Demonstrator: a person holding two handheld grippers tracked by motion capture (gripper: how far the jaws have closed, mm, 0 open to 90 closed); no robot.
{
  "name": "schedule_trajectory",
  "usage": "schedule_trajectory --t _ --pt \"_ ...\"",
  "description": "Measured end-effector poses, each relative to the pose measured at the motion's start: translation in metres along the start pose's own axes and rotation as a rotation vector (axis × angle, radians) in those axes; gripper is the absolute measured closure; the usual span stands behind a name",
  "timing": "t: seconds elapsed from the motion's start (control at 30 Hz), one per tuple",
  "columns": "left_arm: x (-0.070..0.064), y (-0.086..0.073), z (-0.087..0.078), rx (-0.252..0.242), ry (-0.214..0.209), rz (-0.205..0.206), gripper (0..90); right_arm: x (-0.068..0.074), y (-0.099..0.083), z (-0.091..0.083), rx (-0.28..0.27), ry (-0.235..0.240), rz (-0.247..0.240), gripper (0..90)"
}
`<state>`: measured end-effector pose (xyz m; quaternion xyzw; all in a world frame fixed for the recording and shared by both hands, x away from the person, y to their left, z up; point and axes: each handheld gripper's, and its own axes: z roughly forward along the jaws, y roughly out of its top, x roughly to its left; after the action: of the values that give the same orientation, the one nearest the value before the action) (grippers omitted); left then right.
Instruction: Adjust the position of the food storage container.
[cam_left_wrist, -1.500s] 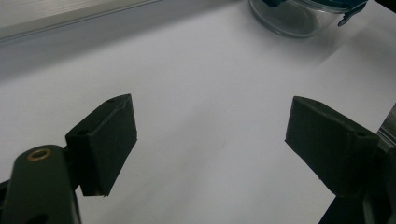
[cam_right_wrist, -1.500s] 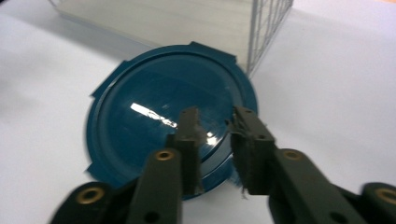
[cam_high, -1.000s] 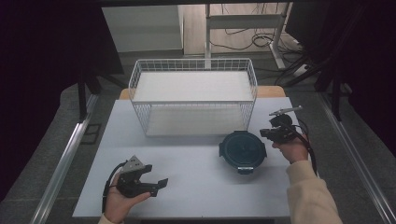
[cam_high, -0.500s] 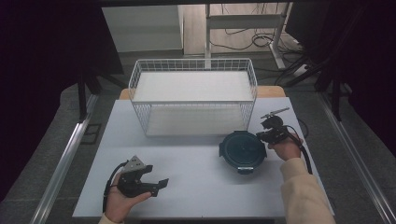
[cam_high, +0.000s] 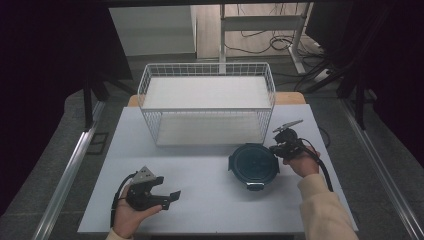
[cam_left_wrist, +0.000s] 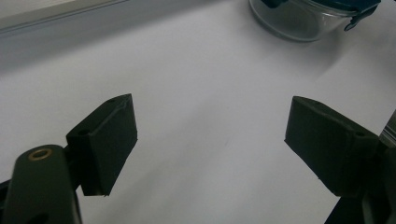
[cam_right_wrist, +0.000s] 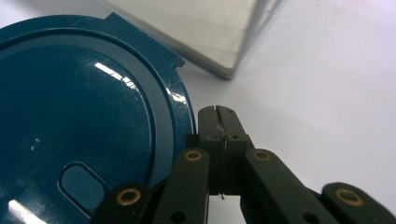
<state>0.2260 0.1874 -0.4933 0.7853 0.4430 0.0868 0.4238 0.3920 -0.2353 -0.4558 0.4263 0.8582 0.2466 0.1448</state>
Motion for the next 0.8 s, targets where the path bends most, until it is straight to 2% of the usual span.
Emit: schedule_trajectory --t 0.27,0.43,0.7,0.8 --pt "0.001 0.0 0.0 0.003 0.004 -0.005 16.4 0.017 -0.004 -0.002 -0.006 0.017 -0.009 90.0" --pt "0.001 0.0 0.0 0.004 0.004 -0.004 16.4 0.023 -0.003 -0.001 -0.011 0.029 -0.017 90.0" --pt "0.001 0.0 0.0 0.005 0.005 -0.005 16.5 0.043 -0.002 0.001 -0.01 0.055 -0.031 90.0" --pt "0.001 0.0 0.0 0.006 0.005 -0.006 16.5 0.054 -0.001 0.002 -0.013 0.079 -0.041 90.0"
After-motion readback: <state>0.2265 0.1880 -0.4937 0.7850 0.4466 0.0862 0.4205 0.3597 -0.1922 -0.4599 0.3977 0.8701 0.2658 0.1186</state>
